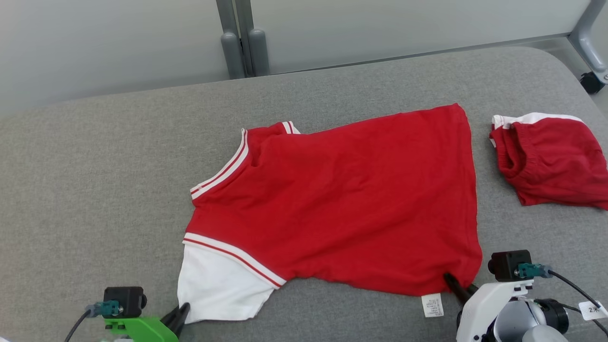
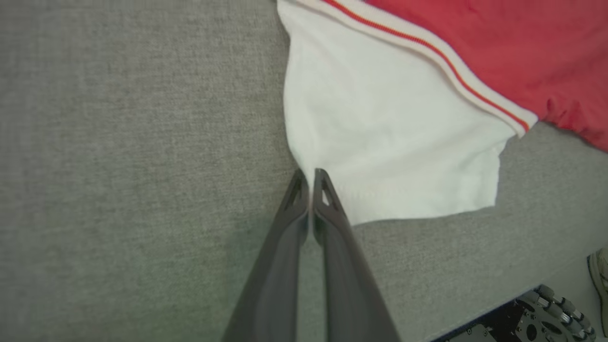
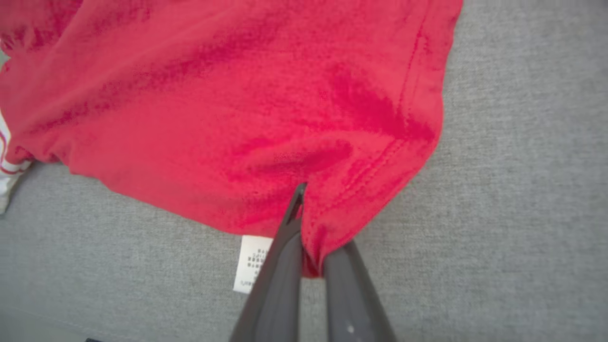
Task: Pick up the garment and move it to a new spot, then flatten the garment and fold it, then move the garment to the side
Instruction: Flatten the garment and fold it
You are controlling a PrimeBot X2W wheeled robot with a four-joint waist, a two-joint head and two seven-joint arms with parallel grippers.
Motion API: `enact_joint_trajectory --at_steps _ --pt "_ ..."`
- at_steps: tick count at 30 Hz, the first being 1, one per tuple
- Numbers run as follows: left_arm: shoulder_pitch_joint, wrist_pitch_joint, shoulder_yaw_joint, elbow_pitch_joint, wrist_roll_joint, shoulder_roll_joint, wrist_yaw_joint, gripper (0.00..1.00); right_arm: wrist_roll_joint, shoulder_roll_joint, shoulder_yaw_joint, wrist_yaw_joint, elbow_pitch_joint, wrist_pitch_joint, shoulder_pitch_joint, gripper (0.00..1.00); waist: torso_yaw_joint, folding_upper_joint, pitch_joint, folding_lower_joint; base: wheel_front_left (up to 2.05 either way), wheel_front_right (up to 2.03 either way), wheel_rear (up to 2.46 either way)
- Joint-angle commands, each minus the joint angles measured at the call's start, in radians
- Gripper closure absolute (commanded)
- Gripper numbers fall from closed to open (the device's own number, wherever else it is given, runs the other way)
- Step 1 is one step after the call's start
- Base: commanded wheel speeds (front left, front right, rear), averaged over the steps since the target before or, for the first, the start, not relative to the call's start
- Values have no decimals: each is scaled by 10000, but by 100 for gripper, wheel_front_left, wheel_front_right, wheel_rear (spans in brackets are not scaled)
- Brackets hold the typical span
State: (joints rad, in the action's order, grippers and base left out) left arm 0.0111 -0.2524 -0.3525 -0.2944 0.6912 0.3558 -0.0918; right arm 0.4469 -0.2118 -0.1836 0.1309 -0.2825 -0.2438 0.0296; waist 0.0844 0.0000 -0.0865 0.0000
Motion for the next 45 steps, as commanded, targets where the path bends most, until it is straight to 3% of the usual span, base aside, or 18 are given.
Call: enact_joint_trajectory --at_steps 1,5,7,15,21,29,37,45 --pt "24 123 111 166 10 104 29 100 113 -93 -44 -5 126 201 179 100 -5 0 -15 0 0 0 0" --pt "401 392 336 808 -170 426 82 100 458 -190 -340 -4 570 554 514 100 19 0 -199 0 0 0 0" --pt "832 532 423 1227 -375 591 54 100 766 -626 -653 -8 932 700 1207 100 134 0 -467 0 0 0 0" --pt "3889 284 534 1301 -399 1145 -241 100 1275 -1343 -1308 -7 578 1304 4220 100 301 0 -1900 0 0 0 0" --pt "7131 -210 87 365 -500 1588 -375 100 1698 -1375 -2242 -8 -650 1683 7738 100 497 0 -3423 0 0 0 0" --pt "11510 153 -88 -1802 -891 1469 -394 100 1968 -880 -3131 -10 -3022 2873 11850 100 484 0 -4627 0 0 0 0" --pt "14836 891 -823 -3107 -1250 1502 -398 100 2042 -1021 -3504 -8 -4196 4341 15091 100 260 0 -4813 0 0 0 0" --pt "16923 1496 -1242 -4252 -866 1268 -398 100 2404 -1242 -4044 -8 -5150 4629 16960 100 -48 0 -4203 0 0 0 0"
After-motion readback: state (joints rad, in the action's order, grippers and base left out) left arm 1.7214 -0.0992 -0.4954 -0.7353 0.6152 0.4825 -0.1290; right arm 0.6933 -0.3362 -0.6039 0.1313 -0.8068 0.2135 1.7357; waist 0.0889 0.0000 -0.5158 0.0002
